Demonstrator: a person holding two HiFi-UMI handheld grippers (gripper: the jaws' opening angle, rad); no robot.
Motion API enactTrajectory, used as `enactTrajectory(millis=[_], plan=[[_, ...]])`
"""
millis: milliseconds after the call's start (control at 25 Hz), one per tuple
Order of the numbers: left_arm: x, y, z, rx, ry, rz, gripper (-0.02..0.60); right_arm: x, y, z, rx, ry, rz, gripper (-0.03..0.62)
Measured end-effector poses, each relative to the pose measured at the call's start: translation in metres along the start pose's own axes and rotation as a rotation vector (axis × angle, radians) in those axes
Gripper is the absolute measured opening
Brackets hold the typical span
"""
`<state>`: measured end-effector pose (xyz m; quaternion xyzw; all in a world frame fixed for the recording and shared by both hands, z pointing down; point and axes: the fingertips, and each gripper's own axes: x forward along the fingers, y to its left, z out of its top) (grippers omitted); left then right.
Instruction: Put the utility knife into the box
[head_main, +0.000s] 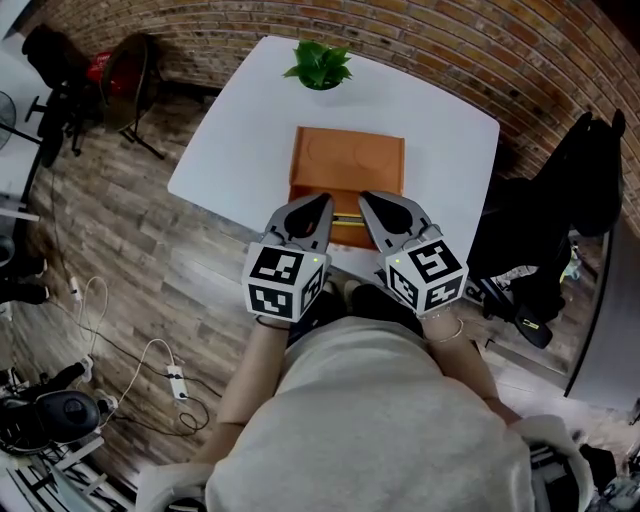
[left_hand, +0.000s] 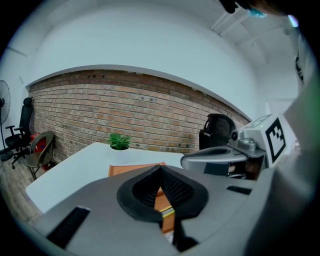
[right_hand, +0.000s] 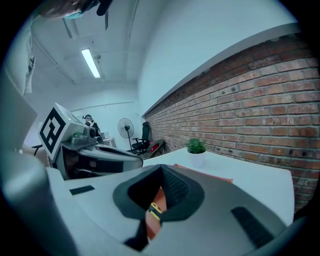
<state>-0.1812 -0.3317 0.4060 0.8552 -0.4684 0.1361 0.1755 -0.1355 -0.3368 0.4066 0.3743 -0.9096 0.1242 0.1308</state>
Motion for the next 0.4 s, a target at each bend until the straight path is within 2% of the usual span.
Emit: enactTrajectory(millis=[400], plan=[[0.0019,0.0007,-0.0016,0.012,0.019,-0.007,0.006,0.003,-0.0002,-0.0019,-0.004,0.021,0.011,-0.002]])
